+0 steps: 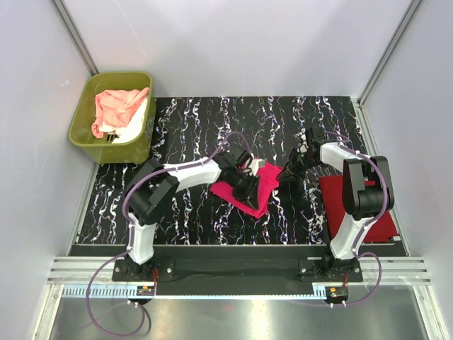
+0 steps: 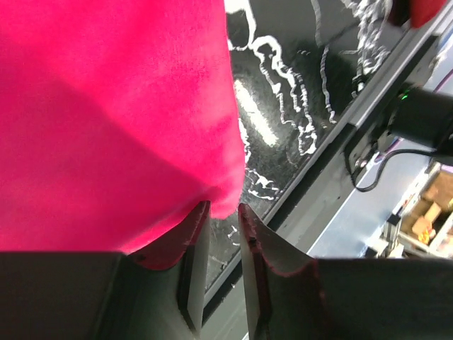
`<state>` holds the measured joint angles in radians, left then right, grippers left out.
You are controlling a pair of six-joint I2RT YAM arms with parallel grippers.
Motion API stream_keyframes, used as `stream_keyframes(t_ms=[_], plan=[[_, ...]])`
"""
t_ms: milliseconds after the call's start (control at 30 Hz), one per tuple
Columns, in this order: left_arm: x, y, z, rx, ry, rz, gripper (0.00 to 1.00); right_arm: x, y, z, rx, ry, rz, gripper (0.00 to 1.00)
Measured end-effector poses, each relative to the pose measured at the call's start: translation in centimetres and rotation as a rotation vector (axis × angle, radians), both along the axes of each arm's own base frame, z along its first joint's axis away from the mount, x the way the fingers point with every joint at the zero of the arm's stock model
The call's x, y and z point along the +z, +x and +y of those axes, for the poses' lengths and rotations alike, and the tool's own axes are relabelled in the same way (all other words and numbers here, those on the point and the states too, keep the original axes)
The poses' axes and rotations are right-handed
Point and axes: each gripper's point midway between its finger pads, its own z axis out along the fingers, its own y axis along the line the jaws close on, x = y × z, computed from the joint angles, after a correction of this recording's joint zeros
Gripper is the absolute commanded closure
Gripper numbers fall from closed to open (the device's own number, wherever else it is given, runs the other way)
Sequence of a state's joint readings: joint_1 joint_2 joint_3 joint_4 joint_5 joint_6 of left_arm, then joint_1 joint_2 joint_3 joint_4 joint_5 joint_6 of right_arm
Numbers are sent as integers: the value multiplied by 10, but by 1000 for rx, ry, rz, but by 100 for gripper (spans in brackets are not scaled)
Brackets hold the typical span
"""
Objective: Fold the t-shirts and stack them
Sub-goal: Fold the tshirt
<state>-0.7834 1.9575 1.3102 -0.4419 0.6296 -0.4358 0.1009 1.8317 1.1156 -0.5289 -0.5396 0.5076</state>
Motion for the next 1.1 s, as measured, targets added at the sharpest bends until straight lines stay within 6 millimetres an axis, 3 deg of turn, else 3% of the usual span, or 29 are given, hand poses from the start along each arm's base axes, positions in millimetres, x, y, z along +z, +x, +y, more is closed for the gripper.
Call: stream_keyframes(t_ms=[133, 333, 600, 733, 833, 933, 1100], plan=[[-17, -11, -2, -19, 24, 39, 75, 0, 9, -2, -9, -7, -12, 82], [-23, -28, -6, -56, 33, 48, 74, -28, 19, -13, -36, -48, 39, 82], [-31, -44, -16, -99, 35, 50, 74, -22, 59, -23, -18, -126, -36, 79], [-30, -47, -19, -108, 31, 45, 68, -6, 72, -34, -2, -199, -78, 73], [-19, -44, -15, -105, 32, 14, 64, 9, 71, -41, 6, -239, -102, 71], [12, -31, -7, -85, 18, -86, 60, 36, 58, -51, 1, -300, -136, 65], [75, 28, 33, 74, -18, -286, 62, 98, 28, -60, 6, -418, -270, 58]])
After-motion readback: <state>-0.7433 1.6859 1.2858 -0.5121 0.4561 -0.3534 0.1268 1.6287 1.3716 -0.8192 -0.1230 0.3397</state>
